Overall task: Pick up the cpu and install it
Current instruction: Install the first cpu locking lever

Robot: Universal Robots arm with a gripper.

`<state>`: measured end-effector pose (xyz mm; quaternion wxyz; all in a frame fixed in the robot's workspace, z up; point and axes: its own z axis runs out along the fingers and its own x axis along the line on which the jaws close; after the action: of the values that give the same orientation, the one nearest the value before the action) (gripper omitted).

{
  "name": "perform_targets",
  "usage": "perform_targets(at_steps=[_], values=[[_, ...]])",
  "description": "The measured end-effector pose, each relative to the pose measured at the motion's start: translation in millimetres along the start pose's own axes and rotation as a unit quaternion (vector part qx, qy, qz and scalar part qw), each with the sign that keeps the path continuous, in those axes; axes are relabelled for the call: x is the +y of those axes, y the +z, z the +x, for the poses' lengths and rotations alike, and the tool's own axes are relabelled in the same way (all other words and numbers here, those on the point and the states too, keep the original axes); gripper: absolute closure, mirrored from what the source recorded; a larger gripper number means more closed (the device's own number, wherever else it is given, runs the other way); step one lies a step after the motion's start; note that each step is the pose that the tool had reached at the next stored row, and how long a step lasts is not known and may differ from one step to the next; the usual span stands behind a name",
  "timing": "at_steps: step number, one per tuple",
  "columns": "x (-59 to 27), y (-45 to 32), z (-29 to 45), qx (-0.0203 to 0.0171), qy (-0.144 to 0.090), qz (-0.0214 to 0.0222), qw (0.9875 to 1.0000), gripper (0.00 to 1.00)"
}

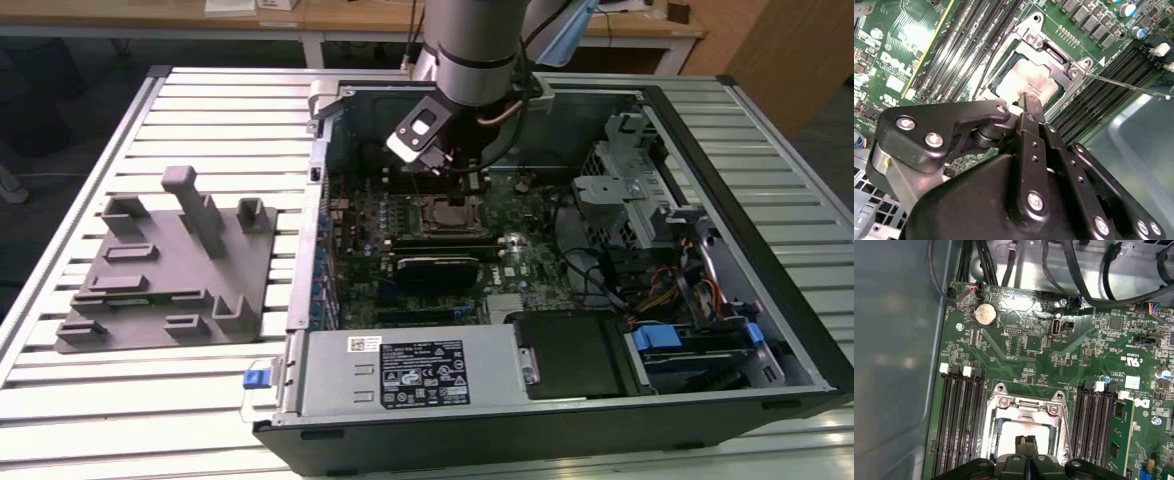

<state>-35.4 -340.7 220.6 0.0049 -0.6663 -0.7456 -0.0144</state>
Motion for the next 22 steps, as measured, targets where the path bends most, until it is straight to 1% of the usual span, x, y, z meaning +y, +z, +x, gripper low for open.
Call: perform_targets(at_steps=[12, 14, 17, 22], values=[[0.4, -10.8, 0.3, 0.0002, 0.0, 0.0, 1.0, 0.89], [0.5, -15.1, 0.4, 0.0001, 0.0, 0.0, 1.0, 0.89], [0.7, -24.4, 0.8, 0.0002, 0.0, 0.0, 1.0, 0.89], [0.9, -36.6, 1.8, 0.0002, 0.0, 0.0, 1.0, 0.89]])
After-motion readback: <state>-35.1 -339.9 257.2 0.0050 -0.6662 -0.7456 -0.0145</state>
